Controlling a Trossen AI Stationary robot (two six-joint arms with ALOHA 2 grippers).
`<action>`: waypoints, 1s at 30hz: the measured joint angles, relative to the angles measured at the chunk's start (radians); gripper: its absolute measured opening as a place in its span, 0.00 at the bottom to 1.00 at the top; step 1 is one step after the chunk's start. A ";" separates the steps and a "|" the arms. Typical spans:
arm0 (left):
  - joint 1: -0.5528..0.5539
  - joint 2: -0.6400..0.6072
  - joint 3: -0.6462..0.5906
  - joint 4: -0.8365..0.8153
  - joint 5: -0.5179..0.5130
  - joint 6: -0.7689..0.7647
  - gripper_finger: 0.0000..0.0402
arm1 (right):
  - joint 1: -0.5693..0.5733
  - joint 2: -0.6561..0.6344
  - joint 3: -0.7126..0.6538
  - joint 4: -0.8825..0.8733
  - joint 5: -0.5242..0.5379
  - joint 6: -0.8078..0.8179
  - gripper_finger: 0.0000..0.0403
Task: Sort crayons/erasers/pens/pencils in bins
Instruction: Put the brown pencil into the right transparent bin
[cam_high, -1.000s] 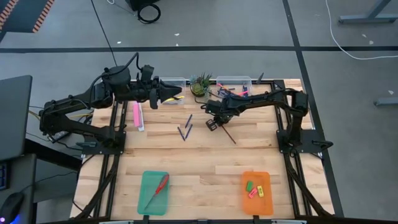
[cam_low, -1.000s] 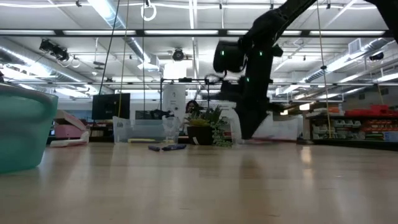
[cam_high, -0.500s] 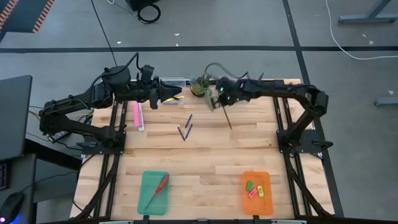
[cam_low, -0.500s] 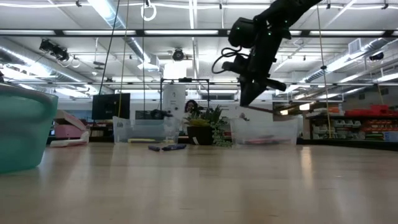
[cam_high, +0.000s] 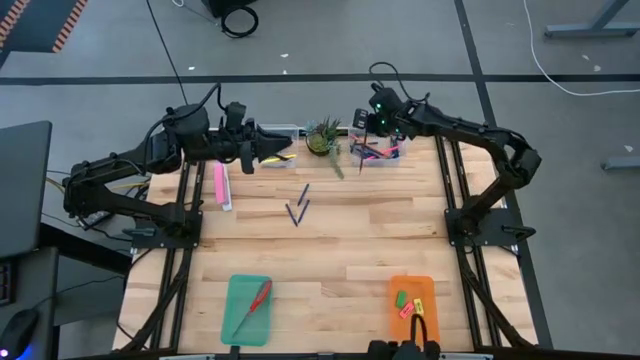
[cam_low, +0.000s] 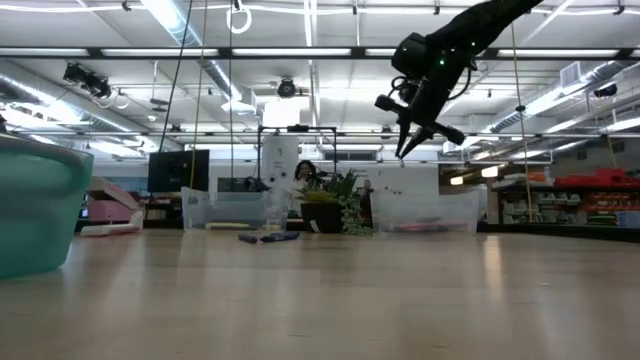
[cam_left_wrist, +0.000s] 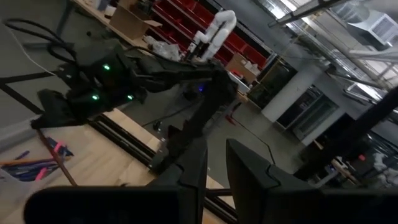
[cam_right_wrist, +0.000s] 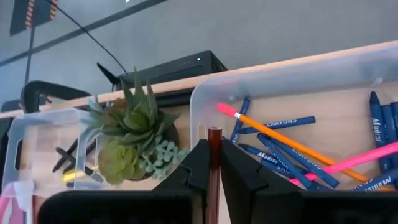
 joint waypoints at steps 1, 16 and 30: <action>0.006 0.000 0.000 0.000 -0.001 0.000 0.17 | -0.005 0.000 0.000 0.000 0.000 0.010 0.10; 0.109 -0.028 0.000 0.002 -0.001 0.052 0.16 | -0.049 0.000 0.000 -0.071 0.200 0.432 0.10; 0.150 -0.029 0.000 0.003 0.000 0.071 0.16 | -0.053 0.000 -0.049 -0.144 0.259 0.584 0.12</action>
